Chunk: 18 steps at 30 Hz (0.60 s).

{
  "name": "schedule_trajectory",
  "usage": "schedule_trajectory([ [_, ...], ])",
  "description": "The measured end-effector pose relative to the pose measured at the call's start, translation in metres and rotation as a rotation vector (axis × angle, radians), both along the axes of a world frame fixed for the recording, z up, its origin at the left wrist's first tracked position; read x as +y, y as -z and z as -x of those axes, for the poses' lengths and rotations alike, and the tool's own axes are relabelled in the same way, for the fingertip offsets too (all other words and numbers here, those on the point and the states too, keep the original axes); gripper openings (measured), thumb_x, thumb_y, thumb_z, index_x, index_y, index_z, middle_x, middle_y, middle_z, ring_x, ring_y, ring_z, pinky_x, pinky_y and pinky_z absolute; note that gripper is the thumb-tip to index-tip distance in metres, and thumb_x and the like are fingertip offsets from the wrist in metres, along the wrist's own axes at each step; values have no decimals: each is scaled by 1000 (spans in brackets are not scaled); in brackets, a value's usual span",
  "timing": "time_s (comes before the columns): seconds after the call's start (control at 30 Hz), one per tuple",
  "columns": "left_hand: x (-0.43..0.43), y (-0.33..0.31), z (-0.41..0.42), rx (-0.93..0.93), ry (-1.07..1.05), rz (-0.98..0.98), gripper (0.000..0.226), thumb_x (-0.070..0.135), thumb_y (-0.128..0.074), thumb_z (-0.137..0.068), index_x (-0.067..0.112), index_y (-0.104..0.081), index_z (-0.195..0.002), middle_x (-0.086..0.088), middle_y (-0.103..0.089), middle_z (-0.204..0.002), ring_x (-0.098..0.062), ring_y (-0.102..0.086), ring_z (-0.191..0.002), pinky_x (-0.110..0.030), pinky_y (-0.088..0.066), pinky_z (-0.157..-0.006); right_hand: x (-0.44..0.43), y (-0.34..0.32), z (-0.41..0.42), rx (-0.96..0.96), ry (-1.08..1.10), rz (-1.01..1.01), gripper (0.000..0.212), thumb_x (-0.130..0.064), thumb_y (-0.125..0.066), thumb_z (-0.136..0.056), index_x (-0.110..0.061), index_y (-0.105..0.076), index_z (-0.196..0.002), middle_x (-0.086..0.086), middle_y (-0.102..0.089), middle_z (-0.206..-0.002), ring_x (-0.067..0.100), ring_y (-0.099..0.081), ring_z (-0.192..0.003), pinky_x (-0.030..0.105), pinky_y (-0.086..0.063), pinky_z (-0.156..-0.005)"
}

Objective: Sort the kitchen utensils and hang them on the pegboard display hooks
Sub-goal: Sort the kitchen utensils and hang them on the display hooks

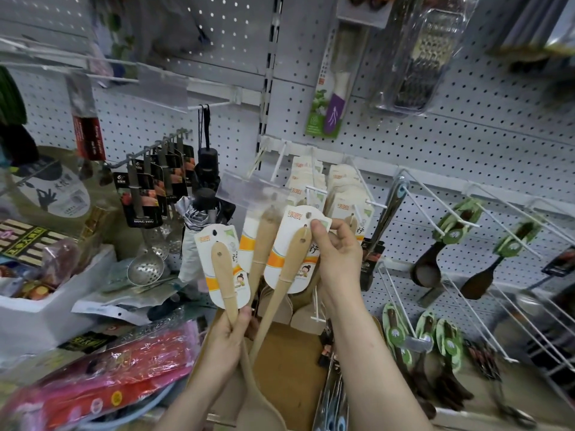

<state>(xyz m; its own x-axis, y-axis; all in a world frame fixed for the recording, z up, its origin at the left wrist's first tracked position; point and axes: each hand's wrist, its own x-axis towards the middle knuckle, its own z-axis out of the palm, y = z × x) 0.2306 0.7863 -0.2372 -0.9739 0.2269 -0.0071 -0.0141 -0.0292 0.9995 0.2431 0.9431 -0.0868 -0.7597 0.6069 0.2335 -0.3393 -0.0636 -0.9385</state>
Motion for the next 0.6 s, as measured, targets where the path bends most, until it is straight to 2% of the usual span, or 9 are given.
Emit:
schedule_trajectory([
  [0.07,-2,-2,5,6,-82,-31,36,45,-52,-89,11,-58,-78,-1,-59,-63,-17,-54,-61,-39,-43,-67,3,-1,2,2,8,14,9,-12,-65,-93,-16,-62,-85,-1,-74,-76,8,-68,-73,19,-52,-67],
  [0.2,-11,-1,11,-11,-248,-34,26,29,-53,-95,8,-55,-80,-3,-52,-65,-21,-47,-64,-35,-37,-62,10,-2,5,5,40,-6,9,-10,-64,-93,-15,-62,-86,-5,-74,-72,2,-67,-68,12,-49,-63],
  [0.3,-18,5,17,-16,-315,-23,25,33,-57,-94,12,-57,-81,-3,-55,-70,-22,-49,-66,-35,-37,-62,13,-1,9,-14,61,-34,9,-11,-65,-93,-14,-62,-86,-4,-74,-74,3,-68,-71,12,-50,-65],
  [0.4,-26,9,21,-18,-374,-46,30,45,-58,-90,15,-59,-85,-6,-59,-75,-23,-52,-70,-38,-41,-67,16,2,15,-70,85,-112,9,-15,-67,-92,-15,-62,-85,-1,-74,-73,10,-68,-75,23,-53,-74],
  [0.5,-31,5,23,4,-400,-54,25,33,-53,-95,12,-56,-82,-8,-57,-76,-20,-51,-70,-34,-39,-64,20,5,20,-110,93,-176,10,-20,-69,-92,-18,-62,-83,-1,-73,-72,11,-66,-74,34,-52,-78],
  [0.57,-31,2,24,7,-393,-64,24,30,-50,-97,13,-57,-81,-7,-58,-77,-19,-52,-69,-32,-40,-64,20,8,21,-125,96,-202,11,-21,-69,-91,-19,-63,-83,-1,-74,-76,11,-67,-75,33,-51,-76],
  [0.6,-31,2,25,7,-380,-64,25,31,-49,-97,12,-58,-82,-8,-58,-76,-19,-52,-69,-33,-40,-66,20,8,21,-121,92,-208,9,-21,-68,-92,-18,-64,-85,-1,-75,-79,10,-69,-77,27,-52,-74],
])
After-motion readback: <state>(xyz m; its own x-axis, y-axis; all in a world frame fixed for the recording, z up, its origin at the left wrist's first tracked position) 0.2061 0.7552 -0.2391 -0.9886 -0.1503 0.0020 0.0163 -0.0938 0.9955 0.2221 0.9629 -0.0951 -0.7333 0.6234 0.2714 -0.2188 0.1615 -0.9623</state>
